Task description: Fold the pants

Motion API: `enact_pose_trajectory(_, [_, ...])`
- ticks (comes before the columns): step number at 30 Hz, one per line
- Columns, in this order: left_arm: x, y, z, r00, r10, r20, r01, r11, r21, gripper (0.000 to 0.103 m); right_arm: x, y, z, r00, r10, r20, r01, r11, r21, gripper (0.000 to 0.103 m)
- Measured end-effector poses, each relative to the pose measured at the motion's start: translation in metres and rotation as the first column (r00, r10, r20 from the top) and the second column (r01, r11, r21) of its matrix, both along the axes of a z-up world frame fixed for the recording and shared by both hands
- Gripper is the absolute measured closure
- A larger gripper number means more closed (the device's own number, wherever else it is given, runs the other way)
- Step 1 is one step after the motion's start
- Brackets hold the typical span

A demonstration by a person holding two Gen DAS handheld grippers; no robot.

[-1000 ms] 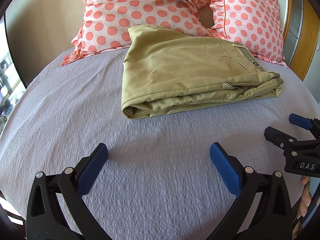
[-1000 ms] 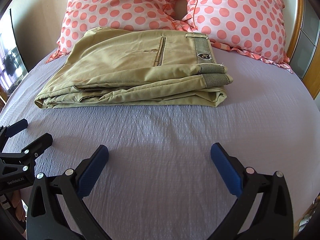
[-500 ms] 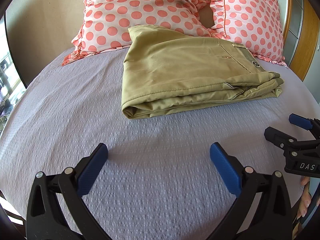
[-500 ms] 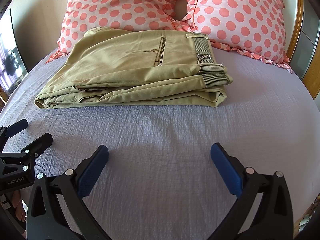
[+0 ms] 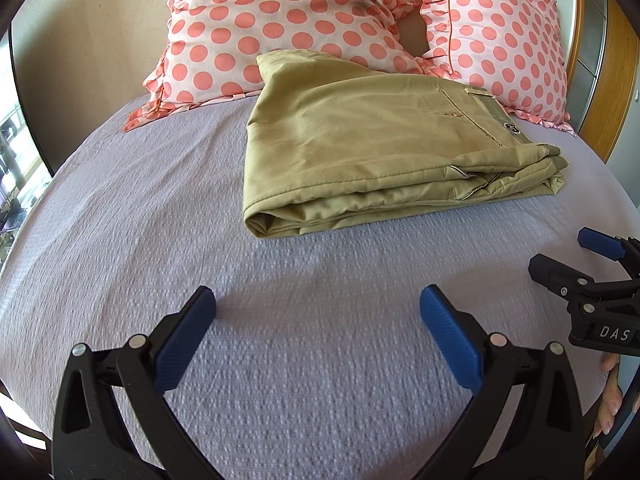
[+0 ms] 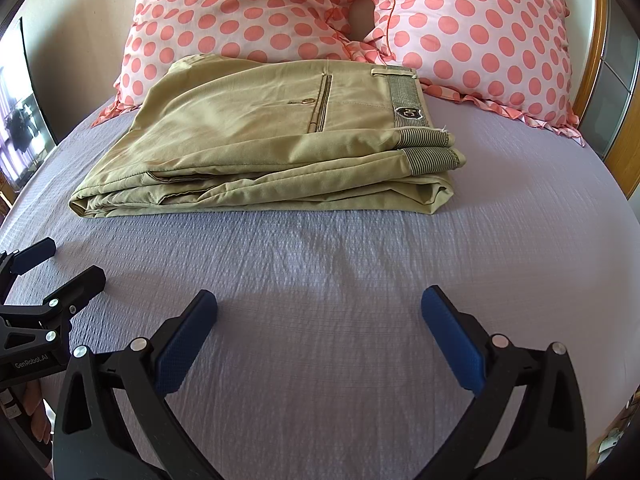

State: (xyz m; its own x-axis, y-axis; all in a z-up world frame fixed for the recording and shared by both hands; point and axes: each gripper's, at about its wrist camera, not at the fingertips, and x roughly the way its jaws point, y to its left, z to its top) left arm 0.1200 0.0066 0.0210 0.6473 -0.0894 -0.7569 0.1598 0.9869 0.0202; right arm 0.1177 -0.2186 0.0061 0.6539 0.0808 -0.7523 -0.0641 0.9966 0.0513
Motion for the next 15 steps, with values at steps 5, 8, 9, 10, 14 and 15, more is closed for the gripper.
enact_pose_trajectory(5, [0.0001,0.0,0.0002,1.0,0.0,0.0,0.0,1.0,0.0,0.002,0.0,0.0,0.0,1.0,0.0,0.0,0.0,1.0,0.0,0.001])
enact_pose_trajectory(8, [0.0001,0.0001,0.0002,1.0,0.0,0.0,0.0,1.0,0.0,0.002,-0.0001,0.0,0.0001,1.0,0.0,0.0,0.0,1.0,0.0,0.001])
enact_pose_trajectory(9, [0.0001,0.0002,0.0001,1.0,0.0,0.0,0.0,1.0,0.0,0.002,0.0,0.0,0.0,1.0,-0.001,0.0,0.001,1.0,0.0,0.001])
enact_pose_trajectory(10, [0.0001,0.0001,0.0001,1.0,0.0,0.0,0.0,1.0,0.0,0.002,-0.0001,0.0,0.0001,1.0,0.0,0.0,0.0,1.0,0.0,0.001])
enact_pose_trajectory(14, [0.0005,0.0003,0.0001,1.0,-0.001,-0.003,0.001,1.0,0.002,0.002,-0.0001,0.0,0.0,1.0,0.0,0.0,0.0,1.0,0.0,0.001])
enact_pose_trajectory(15, [0.0012,0.0006,0.0003,1.0,-0.001,-0.004,0.001,1.0,0.003,0.002,-0.0001,0.0,0.0,1.0,-0.001,0.0,0.001,1.0,0.0,0.001])
